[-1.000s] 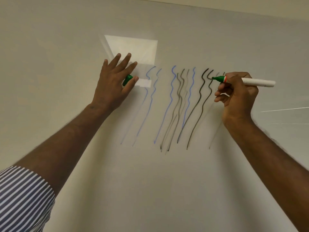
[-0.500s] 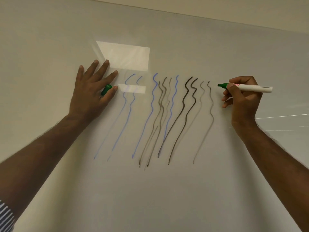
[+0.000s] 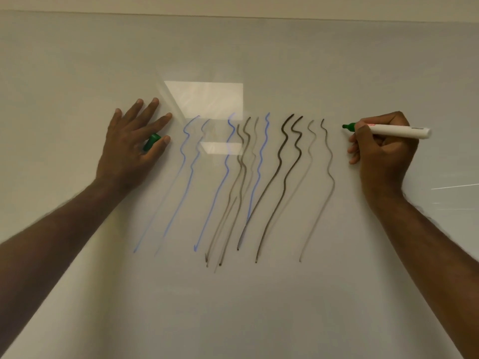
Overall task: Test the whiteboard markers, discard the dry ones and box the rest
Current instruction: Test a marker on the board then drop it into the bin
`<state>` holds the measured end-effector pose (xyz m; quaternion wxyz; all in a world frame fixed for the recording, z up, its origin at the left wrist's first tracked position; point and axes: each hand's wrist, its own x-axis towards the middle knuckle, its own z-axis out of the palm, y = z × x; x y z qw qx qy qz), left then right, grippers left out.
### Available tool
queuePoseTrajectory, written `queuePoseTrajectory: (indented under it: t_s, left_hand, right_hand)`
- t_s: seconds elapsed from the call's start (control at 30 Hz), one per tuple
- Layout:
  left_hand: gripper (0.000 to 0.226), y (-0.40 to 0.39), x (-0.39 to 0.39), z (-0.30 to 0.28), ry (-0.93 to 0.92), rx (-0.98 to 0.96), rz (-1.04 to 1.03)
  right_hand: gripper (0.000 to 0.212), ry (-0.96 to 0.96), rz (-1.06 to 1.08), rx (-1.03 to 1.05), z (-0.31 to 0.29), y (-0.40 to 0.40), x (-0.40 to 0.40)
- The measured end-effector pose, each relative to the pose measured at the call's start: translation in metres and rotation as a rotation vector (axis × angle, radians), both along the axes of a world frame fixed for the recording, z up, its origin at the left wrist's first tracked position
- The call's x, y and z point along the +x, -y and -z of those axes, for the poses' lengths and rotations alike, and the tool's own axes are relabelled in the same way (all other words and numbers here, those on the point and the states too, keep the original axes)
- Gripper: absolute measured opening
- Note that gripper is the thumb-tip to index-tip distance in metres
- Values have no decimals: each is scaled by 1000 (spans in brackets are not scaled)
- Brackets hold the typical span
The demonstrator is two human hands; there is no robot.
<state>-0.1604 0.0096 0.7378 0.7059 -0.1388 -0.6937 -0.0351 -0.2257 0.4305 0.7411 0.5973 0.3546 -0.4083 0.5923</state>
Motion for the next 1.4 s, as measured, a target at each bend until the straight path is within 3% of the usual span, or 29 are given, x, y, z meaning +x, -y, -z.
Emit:
queuePoseTrajectory:
  t_s: [0.3,0.6,0.83,0.97,1.13,1.4]
  left_hand:
    - [50,-1,0,1,-10,12,19]
    - [50,-2,1,3,-9,17,23]
    - [49,-2,-1,2,-30,24,43]
    - [48,-3,-1,3,-33,26,58]
    - [47,-4,1,4,-31,28,68]
    - [48,-3,1,4,-26,18,54]
  right_hand:
    - [14,-22,136,-18,-3,-2,-7]
    - [19,-27,141,56,8,-6,-8]
    - [14,-47,181,32,18,-9,-13]
    - [15,-28,198,88,37,-15,-14]
    - [25,-28,141,-2,59,-20,-15]
    - [19,23,130,87,106,-23,-14]
